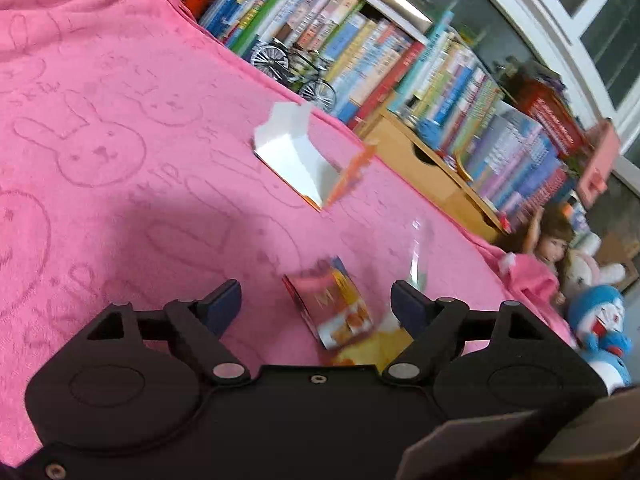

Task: Collect trash
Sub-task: 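Grasp the red snack wrapper with the left tool while the right grasps the green-and-clear bag, then lift both held wrappers and carry them toward the bin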

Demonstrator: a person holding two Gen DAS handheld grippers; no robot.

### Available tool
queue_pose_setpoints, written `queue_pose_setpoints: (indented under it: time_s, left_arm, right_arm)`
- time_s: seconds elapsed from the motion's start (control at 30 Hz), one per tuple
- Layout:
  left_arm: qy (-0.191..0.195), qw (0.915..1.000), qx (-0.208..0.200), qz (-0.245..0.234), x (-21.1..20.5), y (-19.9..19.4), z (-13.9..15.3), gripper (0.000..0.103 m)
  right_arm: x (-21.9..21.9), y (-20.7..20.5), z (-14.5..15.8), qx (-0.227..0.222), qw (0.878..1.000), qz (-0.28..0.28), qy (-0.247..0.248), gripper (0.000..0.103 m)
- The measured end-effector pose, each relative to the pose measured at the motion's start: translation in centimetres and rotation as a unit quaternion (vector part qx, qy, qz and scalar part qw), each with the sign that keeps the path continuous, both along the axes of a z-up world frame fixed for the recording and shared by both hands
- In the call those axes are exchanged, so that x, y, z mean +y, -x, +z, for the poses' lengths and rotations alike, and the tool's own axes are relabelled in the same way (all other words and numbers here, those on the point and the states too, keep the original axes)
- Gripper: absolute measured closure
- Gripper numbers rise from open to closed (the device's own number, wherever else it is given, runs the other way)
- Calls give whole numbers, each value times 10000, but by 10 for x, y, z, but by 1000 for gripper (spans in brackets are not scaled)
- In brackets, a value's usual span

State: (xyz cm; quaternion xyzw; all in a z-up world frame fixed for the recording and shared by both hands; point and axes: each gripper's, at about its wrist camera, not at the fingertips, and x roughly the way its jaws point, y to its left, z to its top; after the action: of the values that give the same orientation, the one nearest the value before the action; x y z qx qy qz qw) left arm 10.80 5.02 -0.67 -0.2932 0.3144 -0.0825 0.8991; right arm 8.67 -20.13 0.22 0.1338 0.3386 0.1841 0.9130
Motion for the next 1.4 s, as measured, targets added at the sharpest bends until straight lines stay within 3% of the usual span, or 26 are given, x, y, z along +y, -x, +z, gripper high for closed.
queue_pose_setpoints:
  time_s: [0.17, 0.27, 0.33, 0.37, 0.43, 0.5, 0.73, 1.07, 1.4]
  left_arm:
    - [-461, 9988, -97, -148, -17, -13, -1, 20]
    - [-597, 9977, -141, -303, -27, -14, -1, 22]
    - [-628, 9973, -131, -369, -31, -12, -1, 38]
    - [-642, 9971, -89, -389, -33, -11, -1, 55]
    - [-590, 9978, 53, -308, -34, -11, -2, 73]
    - [-511, 9984, 39, -241, -32, -8, -2, 76]
    - [-762, 9962, -413, -58, -24, 16, 19, 77]
    - [-1401, 9846, -1030, 187, -23, 75, 54, 76]
    - [-1503, 9818, -1159, -97, -39, 166, 40, 76]
  right_arm:
    - [2, 8, 1, -197, 9997, -43, 158, 65]
    - [2, 17, 3, -390, 9985, -241, 299, 72]
    - [1, 21, 4, -495, 9976, -339, 359, 74]
    - [0, 23, 5, -541, 9972, -365, 378, 74]
    - [-2, 26, 7, -589, 9967, -397, 395, 75]
    - [-4, 29, 10, -655, 9960, -439, 414, 75]
    - [-16, 44, 19, -851, 9936, -593, 449, 75]
    - [-27, 74, 35, -934, 9927, -668, 380, 75]
    - [-26, 125, 30, -944, 9937, -562, 212, 75]
